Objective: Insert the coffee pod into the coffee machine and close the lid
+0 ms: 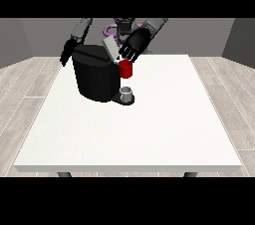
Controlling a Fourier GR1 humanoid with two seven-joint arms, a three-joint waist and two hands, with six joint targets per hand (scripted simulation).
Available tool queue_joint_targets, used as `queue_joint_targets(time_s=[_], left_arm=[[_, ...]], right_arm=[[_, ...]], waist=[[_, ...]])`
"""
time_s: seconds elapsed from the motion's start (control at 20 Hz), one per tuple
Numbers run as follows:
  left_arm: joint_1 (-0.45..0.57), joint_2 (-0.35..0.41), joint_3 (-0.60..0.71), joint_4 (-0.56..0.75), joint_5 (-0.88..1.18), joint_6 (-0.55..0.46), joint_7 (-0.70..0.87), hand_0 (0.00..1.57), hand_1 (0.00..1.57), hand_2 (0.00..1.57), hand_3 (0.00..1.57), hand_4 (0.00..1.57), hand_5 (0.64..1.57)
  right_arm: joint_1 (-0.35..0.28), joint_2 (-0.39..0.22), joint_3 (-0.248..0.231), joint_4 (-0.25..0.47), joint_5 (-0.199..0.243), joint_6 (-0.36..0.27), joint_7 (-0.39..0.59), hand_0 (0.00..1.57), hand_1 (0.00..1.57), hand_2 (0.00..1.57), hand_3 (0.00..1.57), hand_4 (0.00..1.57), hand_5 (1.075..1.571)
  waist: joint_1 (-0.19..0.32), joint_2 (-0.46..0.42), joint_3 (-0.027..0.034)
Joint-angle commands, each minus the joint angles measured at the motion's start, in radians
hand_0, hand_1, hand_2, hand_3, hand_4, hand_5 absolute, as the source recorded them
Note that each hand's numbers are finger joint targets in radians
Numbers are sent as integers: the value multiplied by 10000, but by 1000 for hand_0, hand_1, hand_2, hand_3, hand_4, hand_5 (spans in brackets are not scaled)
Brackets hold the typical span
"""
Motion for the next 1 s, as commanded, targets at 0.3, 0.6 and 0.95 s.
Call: queue_joint_targets(time_s=[0.3,0.6,0.95], left_arm=[[-157,-144,-127,276,-155,181,-317,1200,1200,1245,1209,439,1571],[-371,-760,-276,133,-86,-29,-10,1166,1166,1233,1193,421,1571],[-845,-194,94,549,-46,-45,19,1205,1205,1249,1198,368,1571]], right_arm=[[-271,-210,-299,145,-30,-73,123,0,0,0,0,161,1571],[-109,-77,-553,816,-116,-308,-323,0,0,0,0,0,1571],[-92,-216,-448,521,-144,-54,-396,0,0,0,0,0,1571]], waist=[[128,441,-1],[500,43,2],[-12,257,2]])
